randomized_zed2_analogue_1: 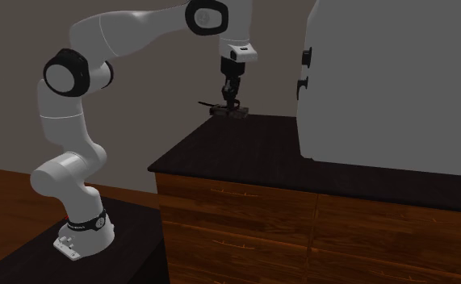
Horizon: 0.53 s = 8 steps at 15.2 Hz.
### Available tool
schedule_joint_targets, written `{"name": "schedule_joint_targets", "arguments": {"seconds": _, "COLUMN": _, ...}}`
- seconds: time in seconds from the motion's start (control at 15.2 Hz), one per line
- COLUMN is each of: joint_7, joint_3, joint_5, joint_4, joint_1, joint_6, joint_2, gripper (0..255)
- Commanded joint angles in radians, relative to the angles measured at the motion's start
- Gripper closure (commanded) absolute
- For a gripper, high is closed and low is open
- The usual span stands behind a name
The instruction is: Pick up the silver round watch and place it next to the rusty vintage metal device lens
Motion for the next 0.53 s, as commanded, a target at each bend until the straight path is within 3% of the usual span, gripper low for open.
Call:
{"name": "schedule_joint_targets", "arguments": {"seconds": 0.0, "joint_7": 0.040, "joint_3": 0.019, "joint_5": 0.003, "joint_4": -0.024, "joint_1": 0.023, "joint_6": 0.017, "joint_2": -0.017, "gripper": 255}}
{"name": "schedule_joint_targets", "arguments": {"seconds": 0.46, "joint_7": 0.196, "joint_3": 0.096, "joint_5": 0.010, "joint_4": -0.083, "joint_1": 0.109, "joint_6": 0.077, "joint_2": -0.057, "gripper": 255}}
